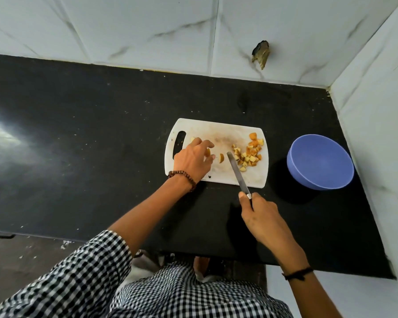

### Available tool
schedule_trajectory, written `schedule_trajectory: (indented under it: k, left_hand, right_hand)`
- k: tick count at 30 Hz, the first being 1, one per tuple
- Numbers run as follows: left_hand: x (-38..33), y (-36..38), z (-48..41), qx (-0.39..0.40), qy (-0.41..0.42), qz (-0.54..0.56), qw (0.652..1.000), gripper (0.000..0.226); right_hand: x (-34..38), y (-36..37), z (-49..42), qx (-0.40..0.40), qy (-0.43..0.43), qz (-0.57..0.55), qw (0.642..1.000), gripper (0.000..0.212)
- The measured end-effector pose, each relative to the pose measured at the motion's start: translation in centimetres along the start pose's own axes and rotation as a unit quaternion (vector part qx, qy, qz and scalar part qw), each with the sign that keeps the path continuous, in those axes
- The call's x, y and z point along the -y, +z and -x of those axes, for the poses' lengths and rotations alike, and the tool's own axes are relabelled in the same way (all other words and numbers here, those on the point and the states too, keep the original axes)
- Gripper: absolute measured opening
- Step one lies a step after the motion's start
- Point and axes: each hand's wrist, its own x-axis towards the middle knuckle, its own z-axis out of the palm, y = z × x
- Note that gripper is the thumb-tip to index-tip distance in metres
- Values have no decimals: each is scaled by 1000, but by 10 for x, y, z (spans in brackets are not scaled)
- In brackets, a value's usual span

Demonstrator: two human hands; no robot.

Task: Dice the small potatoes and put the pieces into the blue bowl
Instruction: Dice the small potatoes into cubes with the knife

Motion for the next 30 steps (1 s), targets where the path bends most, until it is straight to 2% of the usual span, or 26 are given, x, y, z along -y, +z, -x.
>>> schedule_trajectory:
  k: [5,8,12,14,17,23,30]
  left_hand:
    - [-20,8,-8,45,9,9,999,36]
    - [-24,11,-16,61,-19,28,998,27]
    - [-23,12,-17,92,-79,149,981,13]
    - [-23,10,-14,101,-111,221,964,11]
    - [-18,7,-9,97,-135,267,949,11]
    - [-15,9,-4,90,-126,263,952,11]
    - [-20,12,0,52,-95,187,976,12]
  right_hand:
    - [-1,3,-8,-8,11,-31,999,42]
    - [-2,3,-7,-20,4,-42,999,42]
    - [-3,3,-7,-20,-1,-66,998,42]
    - [-5,5,-10,-14,-1,-87,996,41]
    - [-4,7,-12,-12,-1,-123,992,41]
    - [3,13,-11,-11,-19,-138,990,44]
    - [15,14,-10,-9,-33,-93,995,43]
